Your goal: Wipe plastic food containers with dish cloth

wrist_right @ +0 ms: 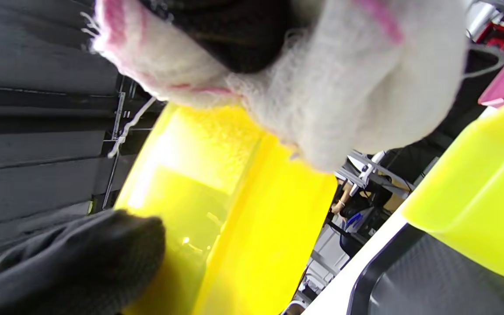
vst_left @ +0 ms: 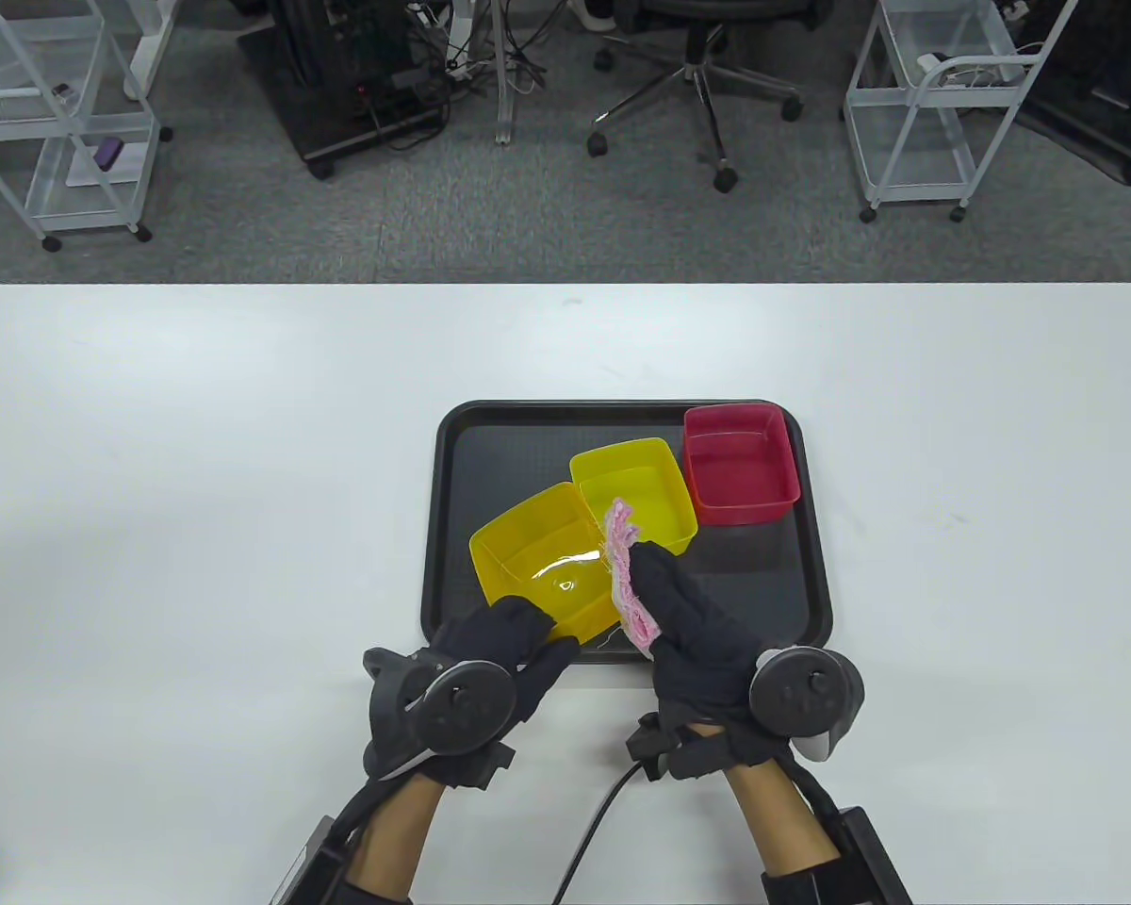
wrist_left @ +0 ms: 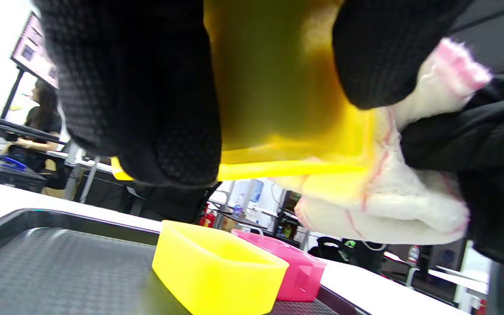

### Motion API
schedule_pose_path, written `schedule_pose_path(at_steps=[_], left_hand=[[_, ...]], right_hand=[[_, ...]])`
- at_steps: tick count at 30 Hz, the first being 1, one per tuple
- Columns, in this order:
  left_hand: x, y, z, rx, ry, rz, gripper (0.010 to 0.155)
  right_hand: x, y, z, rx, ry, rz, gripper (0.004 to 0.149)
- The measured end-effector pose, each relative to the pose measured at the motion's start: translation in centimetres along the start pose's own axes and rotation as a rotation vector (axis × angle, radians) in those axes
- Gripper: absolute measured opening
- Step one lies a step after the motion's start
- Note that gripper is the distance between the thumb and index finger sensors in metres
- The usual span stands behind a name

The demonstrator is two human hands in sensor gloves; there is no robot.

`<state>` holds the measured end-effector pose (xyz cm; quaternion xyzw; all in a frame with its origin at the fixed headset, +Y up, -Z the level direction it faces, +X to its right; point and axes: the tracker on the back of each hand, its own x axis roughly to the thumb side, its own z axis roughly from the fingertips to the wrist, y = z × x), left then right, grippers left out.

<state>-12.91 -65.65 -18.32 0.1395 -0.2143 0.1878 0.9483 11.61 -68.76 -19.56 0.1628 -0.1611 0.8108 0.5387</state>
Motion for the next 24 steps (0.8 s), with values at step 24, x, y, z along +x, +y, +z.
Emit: schedule_pose_path(at_steps=[24], left_hand=[[0.4,1.8,-0.1,-0.146,-0.21,0.54,0.042]], right_hand=[[-6.2,-2.4,-0.8,0.179,0.307,-0.598,0.045]])
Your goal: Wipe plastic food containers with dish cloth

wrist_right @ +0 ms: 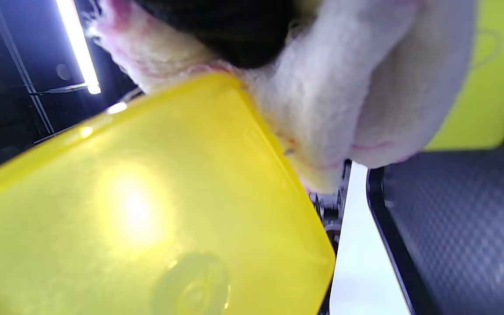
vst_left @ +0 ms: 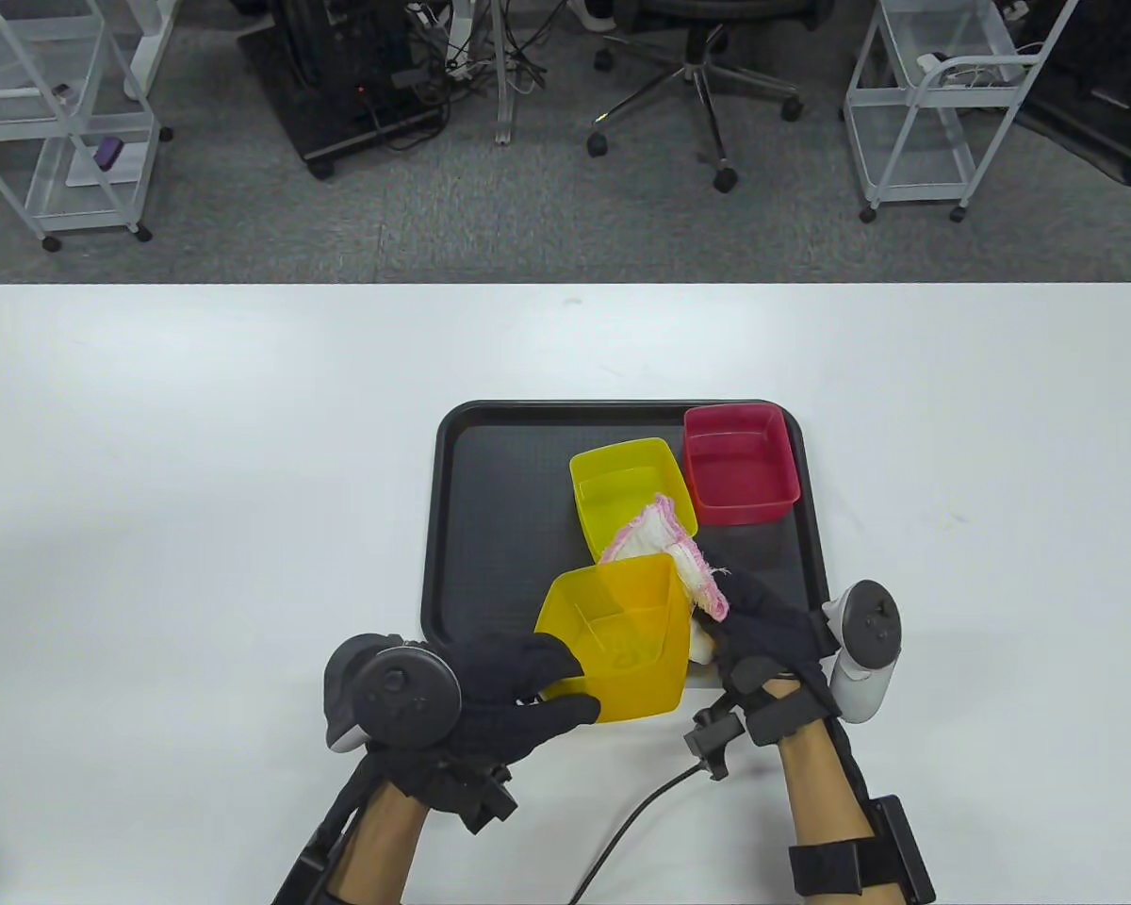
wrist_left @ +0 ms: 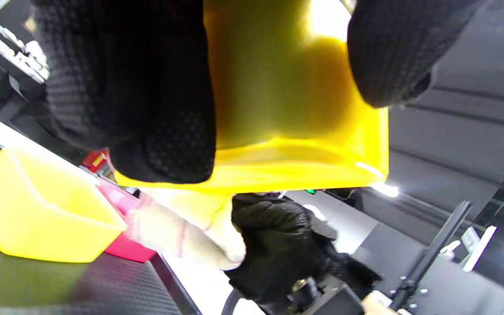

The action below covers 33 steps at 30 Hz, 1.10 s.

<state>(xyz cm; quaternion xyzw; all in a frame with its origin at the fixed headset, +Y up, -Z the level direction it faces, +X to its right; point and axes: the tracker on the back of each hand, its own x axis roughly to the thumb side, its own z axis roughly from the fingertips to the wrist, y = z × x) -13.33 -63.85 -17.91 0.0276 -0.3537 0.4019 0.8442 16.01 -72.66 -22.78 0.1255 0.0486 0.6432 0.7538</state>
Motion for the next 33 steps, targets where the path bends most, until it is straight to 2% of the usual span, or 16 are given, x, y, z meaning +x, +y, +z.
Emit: schedule_pose_path(at_steps=[4,14,18,20,22,25,27,29,33], left_hand=[[0.6,-0.5,-0.3,0.0,-0.039,0.108,0.044],[0.9,-0.9,-0.2,0.089,-0.087,0.271,0.044],[0.4,-1.0,-0.2,0.1,-0.071,0.338,0.045],[0.1,-1.0,-0.2,0.111,-0.056,0.355,0.046],[-0.2,-1.1,-0.2,0.122,-0.044,0.318,0.046],[-0.2,-0.8,-0.1,0.161,-0.035,0.294,0.045],[0.0,-0.6,0.1,0.191,-0.024,0.247,0.045],[0.1,-0.5,0.4,0.232,-0.012,0.168,0.045],[0.7,-0.8,0.4,0.291,0.014,-0.055,0.043]], right_hand=[[-0.5,1.2,-0.2,0.091,0.014,-0.098,0.045],[-1.9,3.9,-0.4,0.16,0.064,-0.155,0.045],[-2.3,4.9,-0.3,0.177,0.043,-0.196,0.044],[-2.3,5.6,-0.3,0.184,0.021,-0.154,0.044],[-2.1,6.9,-0.2,0.261,0.006,-0.124,0.044],[-2.1,8.3,0.0,0.184,-0.033,-0.13,0.045],[-2.1,8.7,0.0,0.197,-0.004,-0.168,0.045],[-2.3,8.7,0.2,0.229,0.025,-0.144,0.046],[-2.7,8.7,1.1,0.166,0.093,-0.152,0.05]])
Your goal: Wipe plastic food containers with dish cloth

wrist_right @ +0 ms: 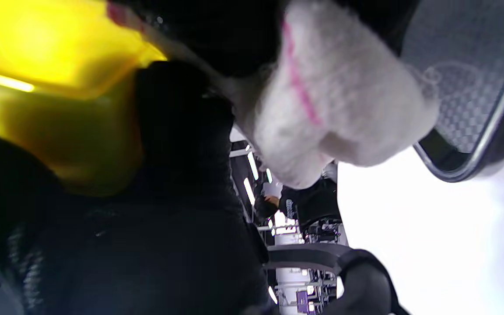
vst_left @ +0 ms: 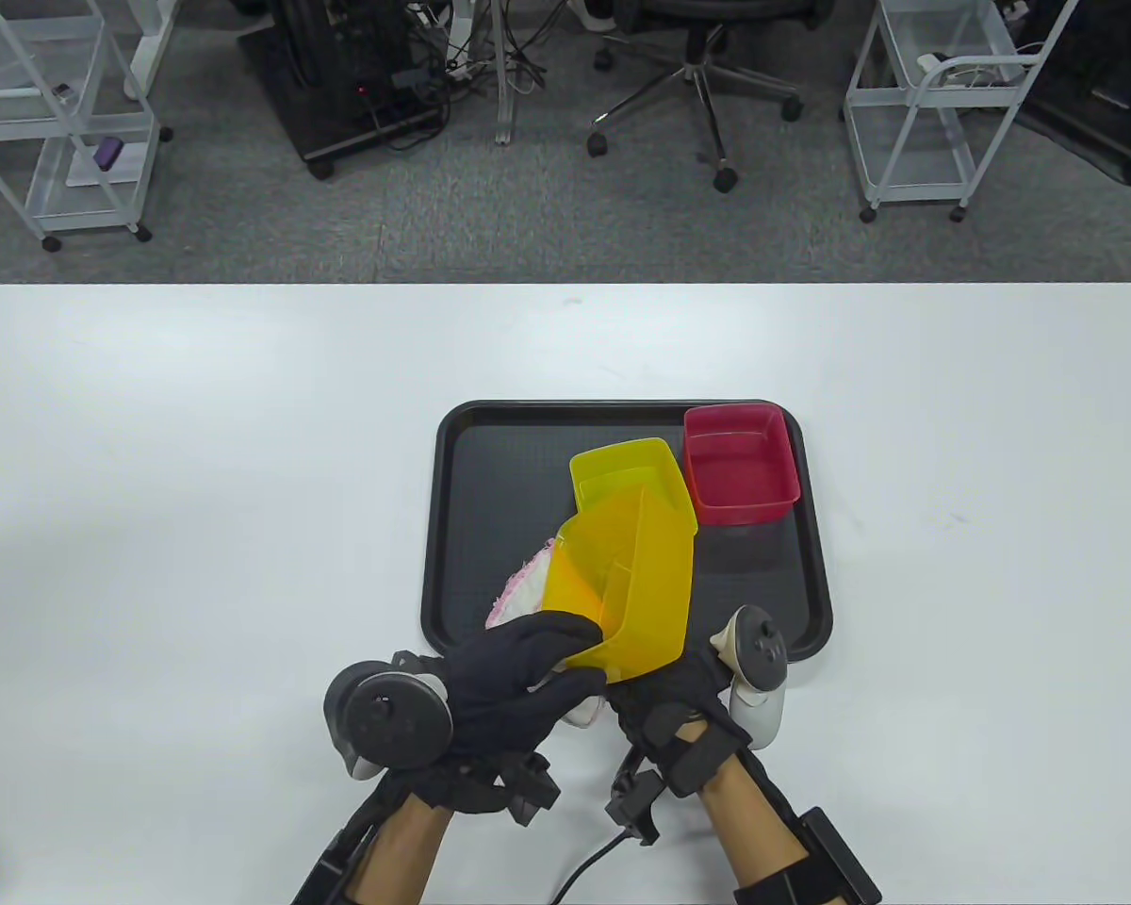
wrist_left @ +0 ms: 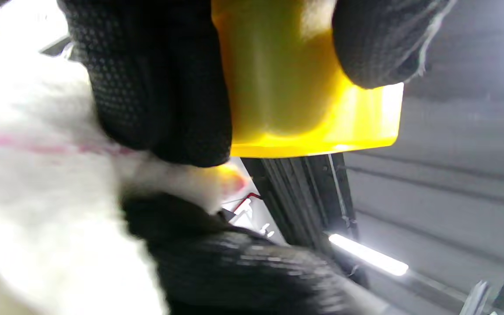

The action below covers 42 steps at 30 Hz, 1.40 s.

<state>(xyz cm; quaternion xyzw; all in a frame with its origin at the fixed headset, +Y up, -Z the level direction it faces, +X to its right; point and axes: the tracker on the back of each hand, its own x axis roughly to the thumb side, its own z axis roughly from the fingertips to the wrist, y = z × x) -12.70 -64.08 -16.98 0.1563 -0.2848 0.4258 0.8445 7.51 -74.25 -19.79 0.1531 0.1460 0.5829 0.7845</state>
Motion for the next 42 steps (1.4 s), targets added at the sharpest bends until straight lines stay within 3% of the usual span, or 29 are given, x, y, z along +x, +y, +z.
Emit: schedule_pose_path(at_steps=[5,11,18,22,24,29,33,38,42], left_hand=[[0.1,-0.4,0.3,0.026,0.008,-0.385,0.042],[-1.4,-0.2,0.4,-0.008,0.03,-0.53,0.042],[-0.4,-1.0,-0.1,-0.173,-0.025,-0.28,0.041],[1.5,-2.3,-0.3,-0.194,-0.084,-0.128,0.041],[2.0,-2.6,-0.3,-0.178,-0.086,-0.085,0.041],[1.4,-1.8,-0.2,-0.107,-0.022,-0.157,0.041],[-0.1,-0.3,0.1,-0.037,0.032,-0.361,0.041],[-1.6,0.6,0.5,-0.04,0.068,-0.431,0.041],[-1.4,0.2,0.3,-0.072,0.062,-0.442,0.041]], right_hand=[[0.0,-0.2,0.5,-0.032,0.017,-0.017,0.052],[0.9,-1.5,0.7,-0.122,-0.03,-0.108,0.054],[2.3,-4.2,1.0,-0.311,-0.181,-0.145,0.053],[2.2,-5.1,1.2,-0.319,-0.162,-0.107,0.054],[1.9,-4.8,1.2,-0.261,-0.123,-0.081,0.054],[1.2,-2.8,1.0,-0.101,-0.033,-0.063,0.056],[1.0,-1.3,0.8,0.053,0.031,-0.036,0.056],[1.2,-1.3,0.8,0.009,0.008,-0.033,0.056],[1.9,-2.4,1.1,-0.14,-0.093,-0.008,0.055]])
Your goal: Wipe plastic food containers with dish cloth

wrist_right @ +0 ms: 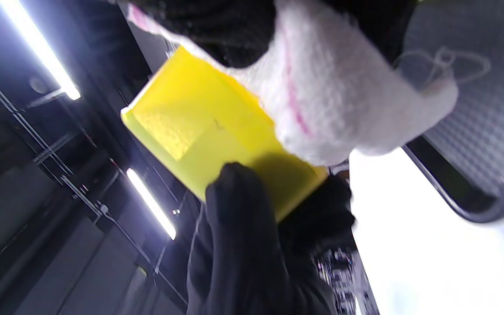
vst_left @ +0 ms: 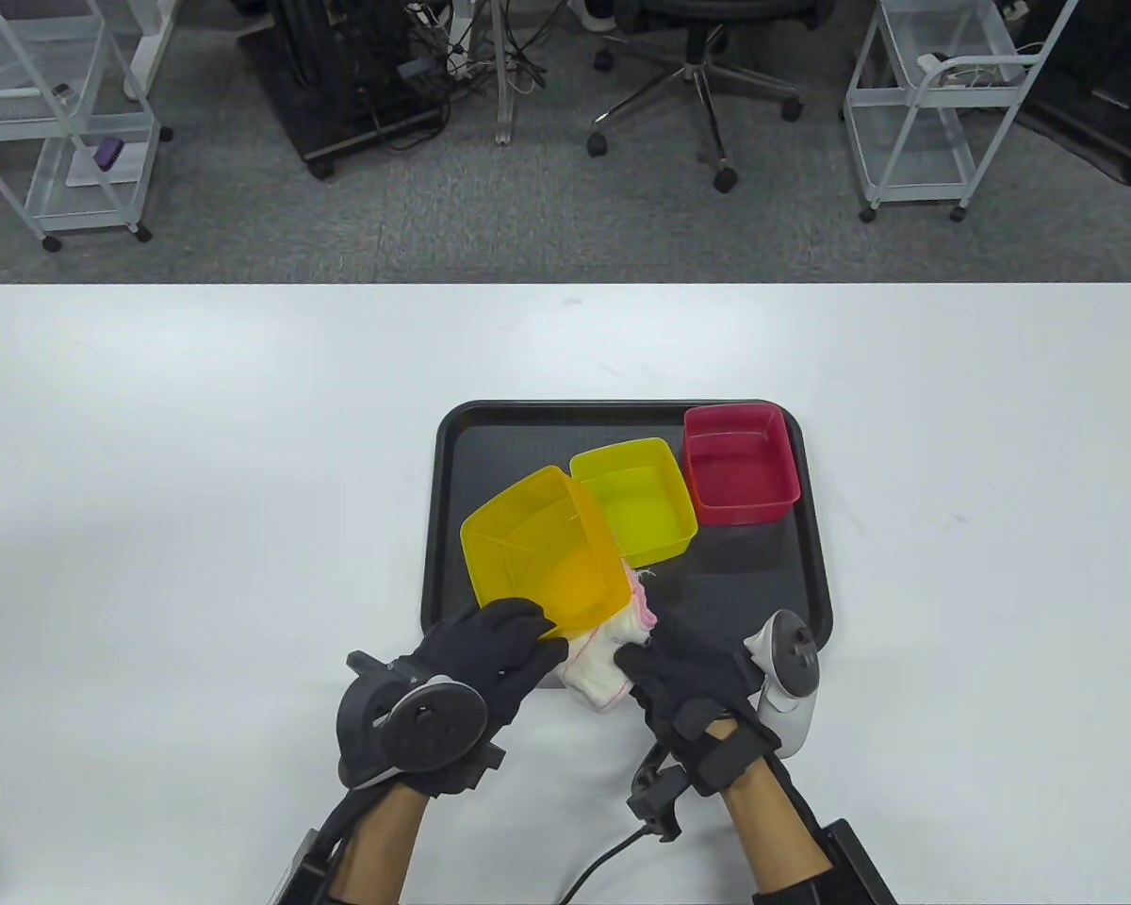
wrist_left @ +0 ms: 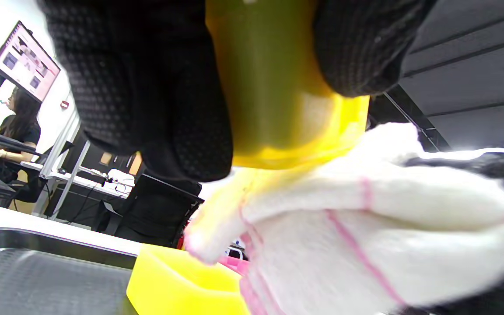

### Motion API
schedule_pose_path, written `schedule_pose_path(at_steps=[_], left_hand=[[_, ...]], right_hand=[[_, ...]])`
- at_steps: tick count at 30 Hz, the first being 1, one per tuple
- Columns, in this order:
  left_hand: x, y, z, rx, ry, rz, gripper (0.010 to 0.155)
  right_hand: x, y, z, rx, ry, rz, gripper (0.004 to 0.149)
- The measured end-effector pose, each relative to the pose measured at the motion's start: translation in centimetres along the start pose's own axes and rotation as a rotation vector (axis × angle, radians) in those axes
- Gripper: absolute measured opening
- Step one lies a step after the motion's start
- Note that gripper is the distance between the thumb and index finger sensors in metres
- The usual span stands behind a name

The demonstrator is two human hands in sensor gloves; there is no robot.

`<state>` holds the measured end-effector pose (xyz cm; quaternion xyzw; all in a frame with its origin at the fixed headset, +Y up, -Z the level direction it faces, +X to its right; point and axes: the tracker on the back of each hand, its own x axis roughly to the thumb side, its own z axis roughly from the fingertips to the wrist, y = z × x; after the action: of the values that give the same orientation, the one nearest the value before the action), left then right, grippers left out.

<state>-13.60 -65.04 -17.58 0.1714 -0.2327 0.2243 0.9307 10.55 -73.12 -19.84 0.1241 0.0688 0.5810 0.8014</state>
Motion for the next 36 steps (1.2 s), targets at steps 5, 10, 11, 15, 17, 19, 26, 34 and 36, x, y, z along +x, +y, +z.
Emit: schedule_pose_path(at_steps=[5,10,11,15,17,19,26,34,36], left_hand=[[1.7,-0.9,-0.4,-0.119,-0.072,0.222,0.041],[3.7,-1.5,-0.5,-0.141,-0.117,0.32,0.041],[3.7,-1.5,-0.5,-0.132,-0.117,0.331,0.041],[2.9,-0.9,-0.7,-0.071,-0.066,0.317,0.041],[1.8,-0.4,-0.7,-0.042,-0.019,0.223,0.041],[0.8,0.3,-0.7,-0.05,0.011,0.153,0.042],[-3.2,2.1,-0.1,-0.052,0.045,-0.18,0.042],[-9.6,2.4,0.8,-0.092,0.23,-0.457,0.044],[-11.3,1.8,1.2,-0.203,0.328,-0.463,0.044]], right_hand=[[0.7,-1.8,0.3,-0.175,-0.085,-0.036,0.055],[0.0,-2.7,0.3,-0.201,-0.027,-0.065,0.056],[0.0,-2.6,0.3,-0.173,-0.007,-0.065,0.056],[-0.7,-1.2,-0.2,0.03,0.096,-0.038,0.056],[-0.8,0.0,-0.2,0.14,0.138,-0.066,0.056],[-0.9,0.8,-0.3,0.173,0.139,-0.074,0.057],[-0.3,0.1,-0.5,0.141,0.088,-0.099,0.055],[0.2,-1.7,-0.1,0.018,0.018,-0.063,0.052],[0.1,-1.8,-0.2,0.021,0.027,-0.04,0.052]])
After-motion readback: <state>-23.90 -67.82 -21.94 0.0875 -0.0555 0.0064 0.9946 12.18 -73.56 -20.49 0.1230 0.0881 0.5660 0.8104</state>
